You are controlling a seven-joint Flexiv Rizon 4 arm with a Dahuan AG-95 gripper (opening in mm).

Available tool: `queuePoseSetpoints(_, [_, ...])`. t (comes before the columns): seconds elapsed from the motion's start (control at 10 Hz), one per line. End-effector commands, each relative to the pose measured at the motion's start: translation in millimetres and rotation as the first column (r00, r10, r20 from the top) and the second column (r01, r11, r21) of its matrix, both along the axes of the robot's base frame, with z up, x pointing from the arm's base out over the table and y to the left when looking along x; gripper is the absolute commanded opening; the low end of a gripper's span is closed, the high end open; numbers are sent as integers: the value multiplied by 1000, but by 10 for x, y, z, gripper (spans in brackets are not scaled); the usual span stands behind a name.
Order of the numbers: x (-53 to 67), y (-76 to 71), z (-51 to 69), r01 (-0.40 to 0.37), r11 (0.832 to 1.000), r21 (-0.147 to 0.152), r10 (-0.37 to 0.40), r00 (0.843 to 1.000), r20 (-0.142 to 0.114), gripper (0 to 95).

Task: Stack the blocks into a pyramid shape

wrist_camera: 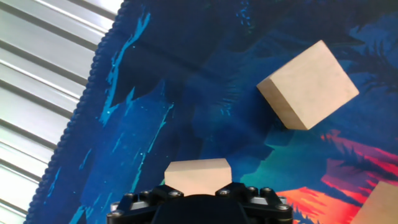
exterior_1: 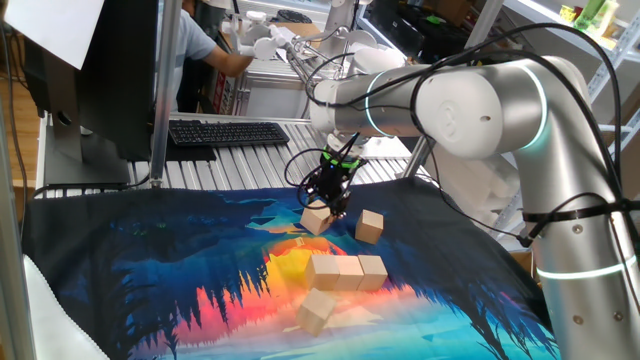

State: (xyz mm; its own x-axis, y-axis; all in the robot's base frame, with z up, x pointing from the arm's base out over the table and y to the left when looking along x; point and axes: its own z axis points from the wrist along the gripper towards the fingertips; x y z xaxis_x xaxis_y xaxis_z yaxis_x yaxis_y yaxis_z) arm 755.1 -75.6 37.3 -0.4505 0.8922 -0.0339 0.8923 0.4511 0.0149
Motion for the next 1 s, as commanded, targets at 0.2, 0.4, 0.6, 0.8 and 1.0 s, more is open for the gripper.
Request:
queuePoseSetpoints(0.2, [-3, -20, 81, 11, 1000, 1, -11, 1000, -17, 0])
queuePoseSetpoints(0.4, [-29, -42, 163, 36, 999, -16, -37, 998, -47, 0])
queuePoseSetpoints(0.6, [-108, -116, 270, 77, 996, -35, -79, 995, -63, 0])
queuePoseSetpoints(0.8, [-304, -256, 328, 114, 992, -47, -117, 990, -78, 0])
queuePoseSetpoints(1.0, [-536, -354, 367, 180, 981, -69, -186, 978, -94, 0])
